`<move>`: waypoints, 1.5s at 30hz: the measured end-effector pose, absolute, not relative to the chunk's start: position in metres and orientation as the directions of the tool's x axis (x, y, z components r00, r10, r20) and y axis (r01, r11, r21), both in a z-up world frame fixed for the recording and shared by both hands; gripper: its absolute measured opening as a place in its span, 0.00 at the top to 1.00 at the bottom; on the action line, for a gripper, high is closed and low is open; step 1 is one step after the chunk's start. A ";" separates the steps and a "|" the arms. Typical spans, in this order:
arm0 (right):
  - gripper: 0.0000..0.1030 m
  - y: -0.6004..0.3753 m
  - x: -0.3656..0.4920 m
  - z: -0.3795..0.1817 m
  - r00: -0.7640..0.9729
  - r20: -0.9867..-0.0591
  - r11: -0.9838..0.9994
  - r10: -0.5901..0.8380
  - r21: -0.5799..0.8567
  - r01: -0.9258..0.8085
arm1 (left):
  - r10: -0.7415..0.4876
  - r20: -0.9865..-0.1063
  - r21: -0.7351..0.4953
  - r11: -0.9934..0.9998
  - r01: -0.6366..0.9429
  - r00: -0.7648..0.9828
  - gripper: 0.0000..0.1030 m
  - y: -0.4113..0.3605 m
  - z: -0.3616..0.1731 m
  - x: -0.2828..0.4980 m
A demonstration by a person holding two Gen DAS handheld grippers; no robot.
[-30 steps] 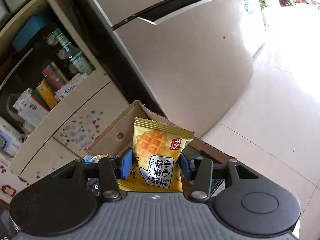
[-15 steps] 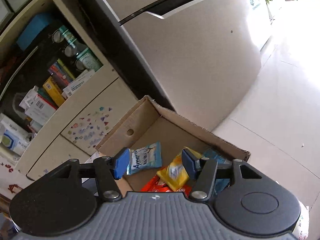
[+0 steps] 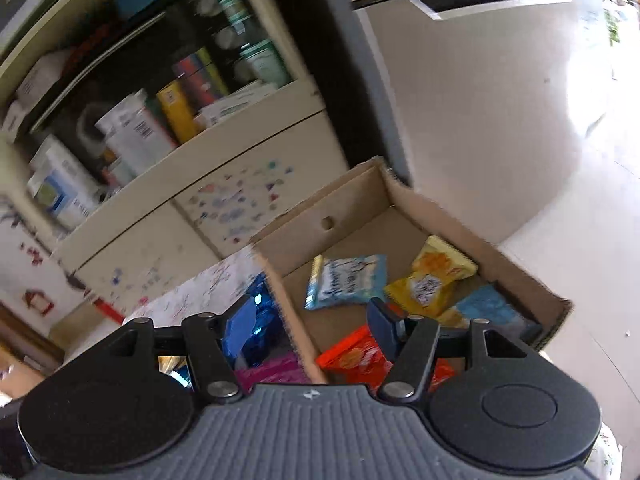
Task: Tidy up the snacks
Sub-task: 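Open both grippers to drop the bags into the box, then move left tool to purple bag while right tool approaches blue foil bag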
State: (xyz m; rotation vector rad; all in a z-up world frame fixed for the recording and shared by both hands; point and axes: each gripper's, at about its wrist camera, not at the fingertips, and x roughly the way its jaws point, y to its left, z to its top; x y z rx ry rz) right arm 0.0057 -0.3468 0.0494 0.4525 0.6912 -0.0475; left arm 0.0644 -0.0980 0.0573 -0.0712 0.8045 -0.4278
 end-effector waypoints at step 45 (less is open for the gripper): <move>0.29 -0.224 0.089 -0.024 0.528 -0.807 0.953 0.266 0.301 -0.020 | -0.266 -0.875 -0.317 0.947 -0.062 0.404 0.11 -0.004 -0.050 0.137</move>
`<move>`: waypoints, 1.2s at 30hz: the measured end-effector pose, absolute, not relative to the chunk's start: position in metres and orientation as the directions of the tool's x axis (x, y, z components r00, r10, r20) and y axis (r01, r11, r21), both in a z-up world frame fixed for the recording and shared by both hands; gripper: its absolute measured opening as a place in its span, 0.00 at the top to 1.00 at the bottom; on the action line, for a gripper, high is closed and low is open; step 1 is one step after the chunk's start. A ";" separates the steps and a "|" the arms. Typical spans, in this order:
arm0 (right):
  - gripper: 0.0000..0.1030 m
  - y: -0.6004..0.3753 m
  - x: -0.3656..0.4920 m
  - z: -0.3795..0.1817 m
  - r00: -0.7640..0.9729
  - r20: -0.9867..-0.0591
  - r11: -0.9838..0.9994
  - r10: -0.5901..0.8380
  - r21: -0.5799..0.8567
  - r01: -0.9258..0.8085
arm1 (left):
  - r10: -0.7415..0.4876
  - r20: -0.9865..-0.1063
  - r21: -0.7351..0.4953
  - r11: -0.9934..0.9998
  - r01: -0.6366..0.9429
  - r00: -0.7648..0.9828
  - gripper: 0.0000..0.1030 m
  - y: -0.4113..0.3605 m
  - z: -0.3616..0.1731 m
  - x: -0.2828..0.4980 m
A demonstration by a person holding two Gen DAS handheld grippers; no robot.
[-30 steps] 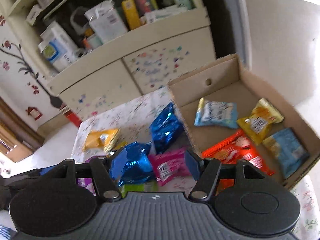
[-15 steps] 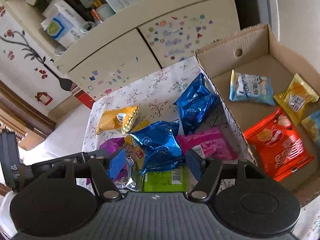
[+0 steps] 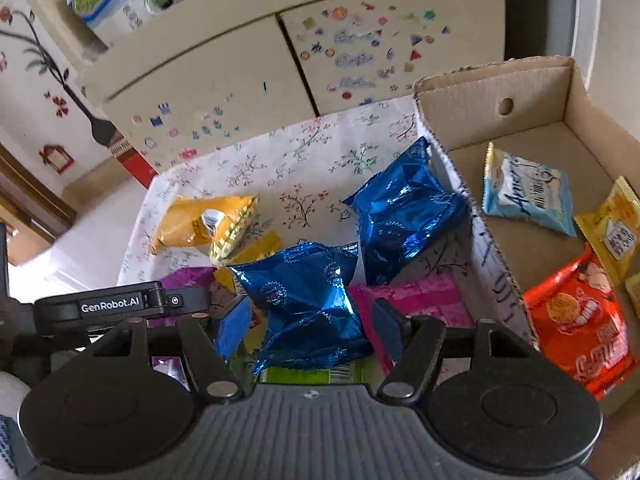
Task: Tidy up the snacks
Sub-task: 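Move left tool to purple bag while right tool approaches blue foil bag, then close left gripper on purple bag while right gripper grasps blue foil bag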
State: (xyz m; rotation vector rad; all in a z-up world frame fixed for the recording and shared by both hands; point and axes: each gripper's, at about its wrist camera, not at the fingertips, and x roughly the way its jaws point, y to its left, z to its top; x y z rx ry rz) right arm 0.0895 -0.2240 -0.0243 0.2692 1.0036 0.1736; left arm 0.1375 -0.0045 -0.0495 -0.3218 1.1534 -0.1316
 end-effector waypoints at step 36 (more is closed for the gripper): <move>0.46 -0.201 0.095 -0.050 0.508 -0.820 0.960 0.263 0.277 -0.050 | -0.223 -0.855 -0.215 0.974 0.073 0.469 0.32 -0.005 -0.049 0.119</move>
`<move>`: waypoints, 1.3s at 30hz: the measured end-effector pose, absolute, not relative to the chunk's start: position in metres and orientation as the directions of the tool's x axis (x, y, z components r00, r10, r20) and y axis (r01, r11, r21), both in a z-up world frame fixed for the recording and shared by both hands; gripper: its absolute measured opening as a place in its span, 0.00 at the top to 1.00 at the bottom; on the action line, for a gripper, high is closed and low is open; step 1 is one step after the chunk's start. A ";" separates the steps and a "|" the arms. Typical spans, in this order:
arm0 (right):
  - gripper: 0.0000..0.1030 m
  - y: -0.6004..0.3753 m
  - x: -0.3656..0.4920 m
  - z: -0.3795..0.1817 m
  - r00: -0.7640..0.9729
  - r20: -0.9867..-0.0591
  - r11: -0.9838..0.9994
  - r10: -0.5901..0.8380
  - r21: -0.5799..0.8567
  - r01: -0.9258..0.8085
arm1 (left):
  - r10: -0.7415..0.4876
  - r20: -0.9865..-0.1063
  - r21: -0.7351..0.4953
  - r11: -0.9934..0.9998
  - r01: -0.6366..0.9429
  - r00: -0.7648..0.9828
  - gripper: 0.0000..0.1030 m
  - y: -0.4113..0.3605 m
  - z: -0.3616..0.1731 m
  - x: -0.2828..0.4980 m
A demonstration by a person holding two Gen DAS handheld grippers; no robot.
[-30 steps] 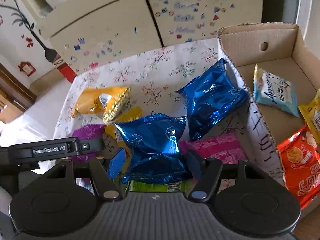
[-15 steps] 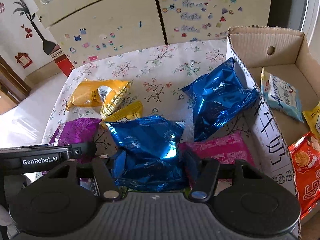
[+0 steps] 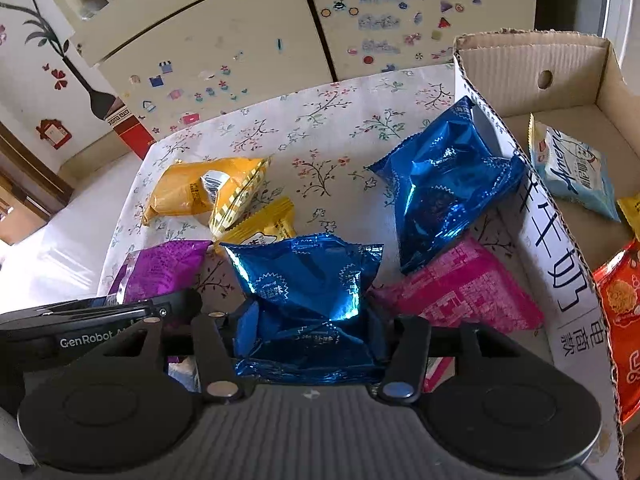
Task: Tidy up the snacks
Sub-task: 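Close left gripper on purple bag while right gripper grasps blue foil bag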
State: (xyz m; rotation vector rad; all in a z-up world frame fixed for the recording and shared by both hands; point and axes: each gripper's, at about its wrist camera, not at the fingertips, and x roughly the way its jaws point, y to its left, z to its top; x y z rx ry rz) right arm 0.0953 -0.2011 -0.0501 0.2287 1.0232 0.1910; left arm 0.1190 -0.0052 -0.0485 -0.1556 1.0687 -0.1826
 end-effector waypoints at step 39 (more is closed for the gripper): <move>0.49 -0.224 0.065 0.020 0.700 -0.669 0.957 0.249 0.279 -0.074 | -0.228 -0.693 -0.165 0.974 0.159 0.684 0.34 -0.041 0.019 0.106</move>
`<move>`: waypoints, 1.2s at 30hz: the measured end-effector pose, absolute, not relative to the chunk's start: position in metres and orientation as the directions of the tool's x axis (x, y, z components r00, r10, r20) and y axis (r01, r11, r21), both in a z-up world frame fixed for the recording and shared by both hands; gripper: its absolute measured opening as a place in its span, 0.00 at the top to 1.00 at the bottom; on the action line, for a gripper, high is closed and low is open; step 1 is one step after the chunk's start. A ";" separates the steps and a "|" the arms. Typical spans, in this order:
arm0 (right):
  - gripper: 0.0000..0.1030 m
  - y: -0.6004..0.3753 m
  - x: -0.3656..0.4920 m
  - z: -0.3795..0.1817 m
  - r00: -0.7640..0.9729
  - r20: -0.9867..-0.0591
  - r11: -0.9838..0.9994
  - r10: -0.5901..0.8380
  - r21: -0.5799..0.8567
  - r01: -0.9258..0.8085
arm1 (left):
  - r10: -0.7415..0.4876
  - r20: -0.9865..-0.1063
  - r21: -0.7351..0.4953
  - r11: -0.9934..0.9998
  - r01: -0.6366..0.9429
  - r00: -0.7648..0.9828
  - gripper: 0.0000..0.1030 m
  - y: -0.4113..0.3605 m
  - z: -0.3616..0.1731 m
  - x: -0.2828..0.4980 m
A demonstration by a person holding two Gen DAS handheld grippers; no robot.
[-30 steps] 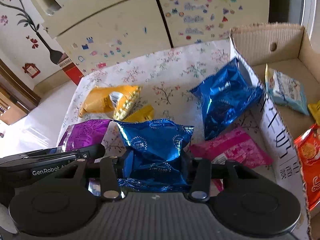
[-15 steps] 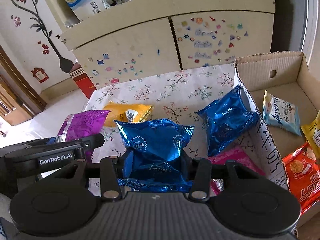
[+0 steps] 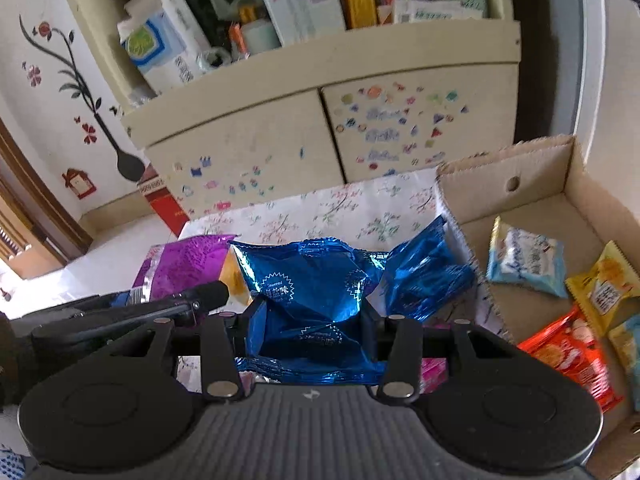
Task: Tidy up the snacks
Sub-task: 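Close left gripper on purple bag while right gripper grasps blue foil bag, then carry purple and blue foil bags over the cardboard box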
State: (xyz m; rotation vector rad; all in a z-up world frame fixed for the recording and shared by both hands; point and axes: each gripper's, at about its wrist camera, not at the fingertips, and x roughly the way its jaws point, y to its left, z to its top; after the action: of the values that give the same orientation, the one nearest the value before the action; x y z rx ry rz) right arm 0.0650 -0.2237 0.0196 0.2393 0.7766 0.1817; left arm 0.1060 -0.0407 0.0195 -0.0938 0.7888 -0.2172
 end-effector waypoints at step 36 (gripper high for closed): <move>0.49 -0.360 0.017 0.046 0.759 -0.648 0.890 0.066 0.381 0.249 | -0.487 -0.644 -0.250 0.863 0.439 0.590 0.34 -0.188 0.018 0.079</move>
State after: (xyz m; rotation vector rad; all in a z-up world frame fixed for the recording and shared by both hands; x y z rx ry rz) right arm 0.0169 -0.3598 0.0456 0.4717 0.7088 -0.1039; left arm 0.0794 -0.1878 0.0178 -0.0670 0.7703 -0.5393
